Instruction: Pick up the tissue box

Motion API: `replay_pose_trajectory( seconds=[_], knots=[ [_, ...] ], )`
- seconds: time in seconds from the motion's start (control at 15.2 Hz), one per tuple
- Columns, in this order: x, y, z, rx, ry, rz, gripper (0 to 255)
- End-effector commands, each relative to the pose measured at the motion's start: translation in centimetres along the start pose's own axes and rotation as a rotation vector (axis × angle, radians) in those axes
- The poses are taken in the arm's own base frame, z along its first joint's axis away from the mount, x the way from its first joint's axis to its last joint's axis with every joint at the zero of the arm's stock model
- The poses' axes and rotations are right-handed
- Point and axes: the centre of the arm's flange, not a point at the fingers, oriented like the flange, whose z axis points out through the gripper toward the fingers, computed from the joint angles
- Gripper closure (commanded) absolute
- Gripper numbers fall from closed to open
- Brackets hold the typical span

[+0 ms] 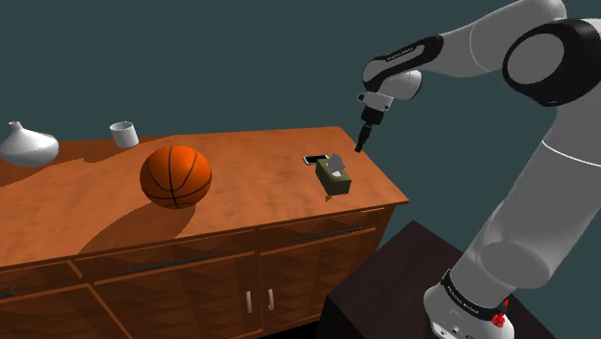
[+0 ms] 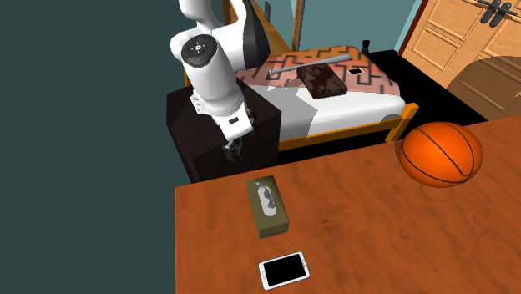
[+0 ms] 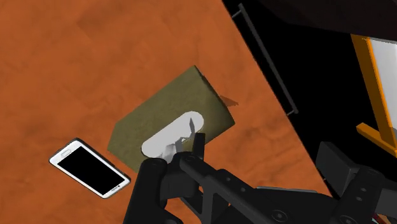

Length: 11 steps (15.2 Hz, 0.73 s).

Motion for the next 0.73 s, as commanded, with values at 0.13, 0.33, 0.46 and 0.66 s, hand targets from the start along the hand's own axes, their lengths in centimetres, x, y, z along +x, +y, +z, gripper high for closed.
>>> replay_pose_trajectory(
  seconds=[0.13, 0.33, 0.46, 0.66],
  knots=[
    [2.2, 4.2, 3.8, 0.074, 0.003, -0.052, 0],
    [3.8, 7.1, 6.9, 0.128, 0.005, -0.088, 0],
    [4.6, 8.4, 8.2, 0.151, 0.005, -0.104, 0],
    [4.4, 8.7, 9.8, 0.151, 0.005, -0.104, 0]
  ],
)
